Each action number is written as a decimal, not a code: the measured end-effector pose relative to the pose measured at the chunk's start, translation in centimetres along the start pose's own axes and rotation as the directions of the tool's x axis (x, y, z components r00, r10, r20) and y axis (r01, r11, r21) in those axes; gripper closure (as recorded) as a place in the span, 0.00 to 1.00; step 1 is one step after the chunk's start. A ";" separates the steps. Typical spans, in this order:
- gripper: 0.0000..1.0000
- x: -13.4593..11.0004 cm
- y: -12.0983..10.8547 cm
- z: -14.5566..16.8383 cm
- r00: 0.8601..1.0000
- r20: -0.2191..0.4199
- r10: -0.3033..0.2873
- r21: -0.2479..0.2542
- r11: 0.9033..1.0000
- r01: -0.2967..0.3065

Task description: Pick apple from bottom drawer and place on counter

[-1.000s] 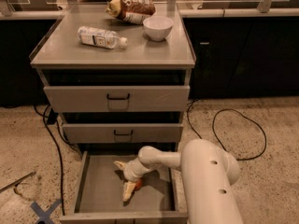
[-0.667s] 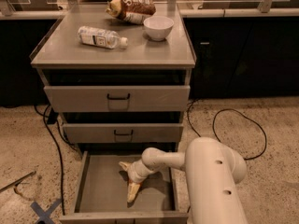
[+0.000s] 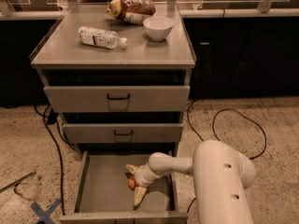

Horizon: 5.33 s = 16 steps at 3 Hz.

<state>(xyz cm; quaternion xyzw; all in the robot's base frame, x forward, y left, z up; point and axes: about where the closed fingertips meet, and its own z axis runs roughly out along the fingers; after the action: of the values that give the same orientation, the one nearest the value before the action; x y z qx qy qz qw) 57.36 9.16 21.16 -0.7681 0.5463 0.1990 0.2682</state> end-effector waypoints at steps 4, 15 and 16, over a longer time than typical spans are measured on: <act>0.00 3.9 2.4 2.2 1.000 0.000 -0.023 -0.046 0.999 0.023; 1.00 7.4 -2.8 4.1 0.999 -0.007 -0.054 0.029 0.998 0.054; 1.00 6.7 -2.9 3.7 0.998 -0.013 -0.063 0.028 0.998 0.063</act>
Offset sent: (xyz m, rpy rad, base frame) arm -0.0133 -0.0433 -0.0353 0.0325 0.0027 -0.0369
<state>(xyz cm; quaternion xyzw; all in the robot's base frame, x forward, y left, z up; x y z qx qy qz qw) 62.28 7.32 14.87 -0.7823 0.5260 0.1783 0.2819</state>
